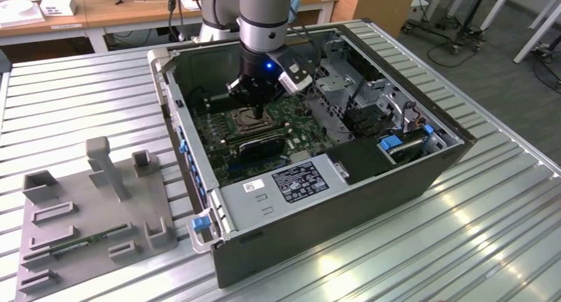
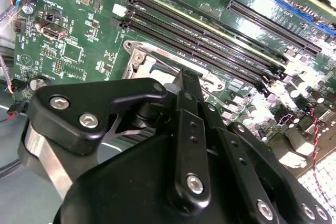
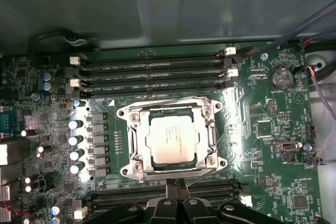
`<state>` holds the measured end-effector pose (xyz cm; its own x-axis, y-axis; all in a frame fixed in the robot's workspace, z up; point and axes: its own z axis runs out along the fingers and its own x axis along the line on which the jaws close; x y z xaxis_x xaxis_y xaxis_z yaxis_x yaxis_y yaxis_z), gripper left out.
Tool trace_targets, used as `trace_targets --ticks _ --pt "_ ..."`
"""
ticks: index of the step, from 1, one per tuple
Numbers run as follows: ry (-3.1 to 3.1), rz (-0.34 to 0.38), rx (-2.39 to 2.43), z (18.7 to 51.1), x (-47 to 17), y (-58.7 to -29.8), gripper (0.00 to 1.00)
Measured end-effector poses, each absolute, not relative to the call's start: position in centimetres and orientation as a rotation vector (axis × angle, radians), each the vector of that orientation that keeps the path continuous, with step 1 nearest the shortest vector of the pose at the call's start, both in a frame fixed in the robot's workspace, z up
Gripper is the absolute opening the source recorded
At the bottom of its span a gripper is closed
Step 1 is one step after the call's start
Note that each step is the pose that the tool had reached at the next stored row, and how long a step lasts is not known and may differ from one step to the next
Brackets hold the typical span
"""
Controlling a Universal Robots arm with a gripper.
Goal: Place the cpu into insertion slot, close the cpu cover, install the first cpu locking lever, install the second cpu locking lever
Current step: 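Install the second cpu locking lever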
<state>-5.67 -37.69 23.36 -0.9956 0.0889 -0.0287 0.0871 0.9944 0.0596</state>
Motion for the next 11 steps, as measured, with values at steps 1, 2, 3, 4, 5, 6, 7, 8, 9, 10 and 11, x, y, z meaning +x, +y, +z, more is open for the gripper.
trace_targets --ticks 1,2,3,4,5,6,7,8,9,10,11 --pt "3.105 0.091 0.137 23.36 -5.79 -37.69 0.11" --pt "3.104 0.091 0.136 23.35 -5.92 -37.69 0.11" --pt "3.103 0.091 0.136 23.35 -6.05 -37.68 0.11" --pt "3.103 0.091 0.136 23.34 -6.17 -37.68 0.11" --pt "3.103 0.091 0.136 23.33 -6.26 -37.68 0.11" --pt "3.103 0.091 0.136 23.32 -6.33 -37.68 0.11" --pt "3.103 0.091 0.136 23.32 -6.41 -37.68 0.11" --pt "3.103 0.091 0.136 23.32 -6.49 -37.68 0.11" --pt "3.102 0.091 0.136 23.31 -6.58 -37.68 0.11" --pt "3.102 0.091 0.136 23.31 -6.66 -37.68 0.11" --pt "3.102 0.091 0.136 23.30 -6.70 -37.68 0.11"
